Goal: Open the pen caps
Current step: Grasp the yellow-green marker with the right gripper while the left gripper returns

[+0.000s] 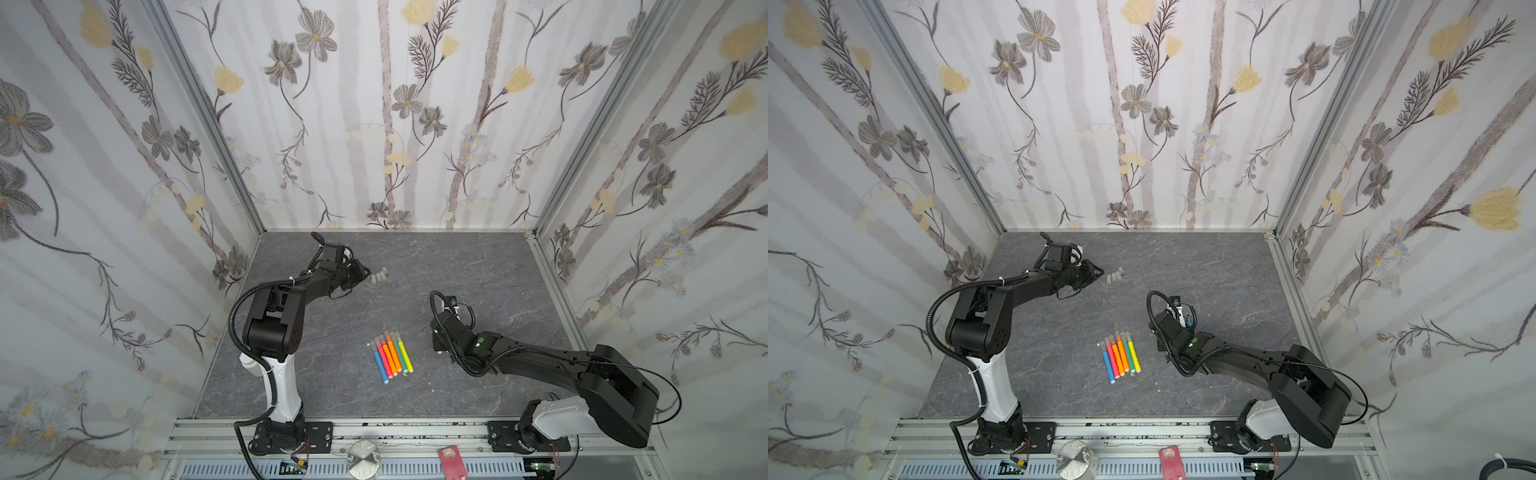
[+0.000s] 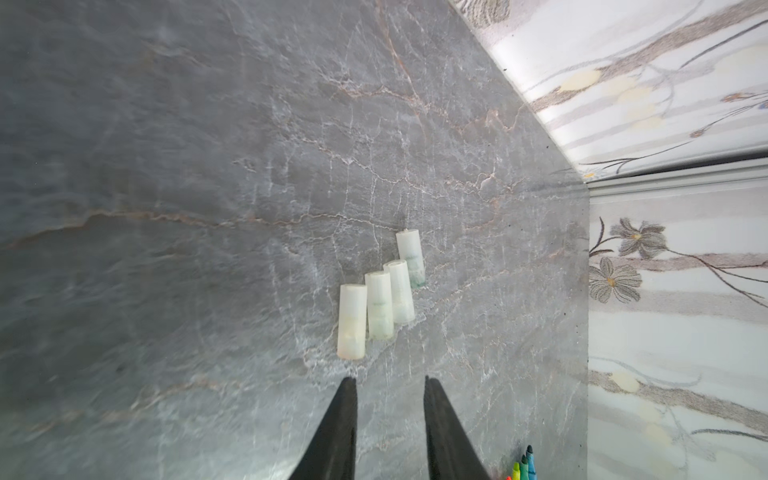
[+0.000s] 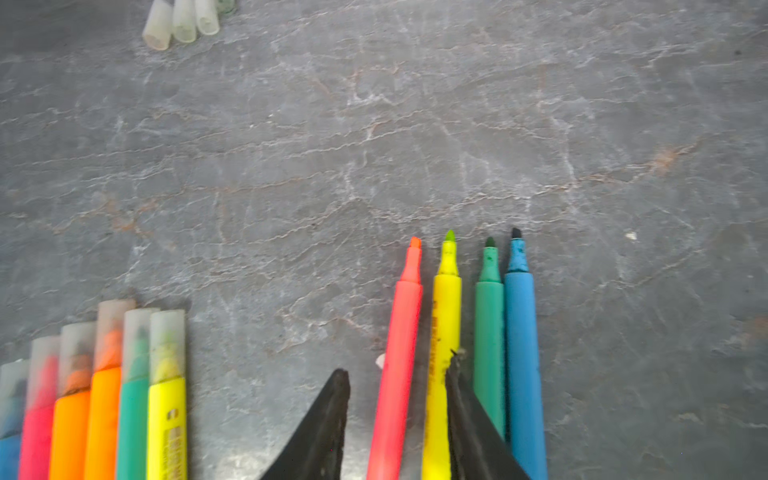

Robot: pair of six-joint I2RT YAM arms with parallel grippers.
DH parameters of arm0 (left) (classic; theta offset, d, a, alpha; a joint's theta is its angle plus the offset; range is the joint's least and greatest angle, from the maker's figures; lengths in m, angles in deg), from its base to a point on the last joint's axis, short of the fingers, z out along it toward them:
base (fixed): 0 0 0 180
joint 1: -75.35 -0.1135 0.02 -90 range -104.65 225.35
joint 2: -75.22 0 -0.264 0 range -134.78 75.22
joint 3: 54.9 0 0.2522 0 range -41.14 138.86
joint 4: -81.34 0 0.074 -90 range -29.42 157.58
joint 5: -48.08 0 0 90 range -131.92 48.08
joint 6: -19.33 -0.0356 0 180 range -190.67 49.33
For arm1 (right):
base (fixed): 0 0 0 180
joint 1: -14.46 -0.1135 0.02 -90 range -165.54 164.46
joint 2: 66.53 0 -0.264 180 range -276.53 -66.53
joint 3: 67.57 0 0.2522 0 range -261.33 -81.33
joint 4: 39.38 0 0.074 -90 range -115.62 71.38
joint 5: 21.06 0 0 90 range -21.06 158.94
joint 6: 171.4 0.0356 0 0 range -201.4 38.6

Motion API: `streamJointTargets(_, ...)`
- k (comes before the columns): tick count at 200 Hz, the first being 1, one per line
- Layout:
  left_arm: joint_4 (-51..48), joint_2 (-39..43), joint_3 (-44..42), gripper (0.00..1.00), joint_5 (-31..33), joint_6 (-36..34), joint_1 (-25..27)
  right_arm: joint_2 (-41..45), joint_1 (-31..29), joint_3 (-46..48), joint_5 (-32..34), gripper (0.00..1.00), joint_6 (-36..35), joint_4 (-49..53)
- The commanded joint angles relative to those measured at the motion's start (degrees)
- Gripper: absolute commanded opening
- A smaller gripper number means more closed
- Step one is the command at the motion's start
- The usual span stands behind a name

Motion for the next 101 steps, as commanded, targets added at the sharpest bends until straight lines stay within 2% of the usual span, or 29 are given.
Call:
streamJointTargets(1, -0.4, 4.6, -2.8, 0.28, -0.6, -1.2, -0.8, -2.0, -1.4, -2.0, -3.3, 0.4, -1.8, -1.9)
streamJointTargets(61, -6.6, 20.4, -12.3, 0.29, 2.3, -5.8, -2.3, -11.3, -4.7, -8.5, -7.1, 0.4, -3.0, -0.8)
streamJointTargets(101, -9.4, 27.0, -16.8, 0.3, 3.6, -6.9, -2.5, -15.4, -5.3, -10.4, -9.3, 0.4, -3.2, -0.9)
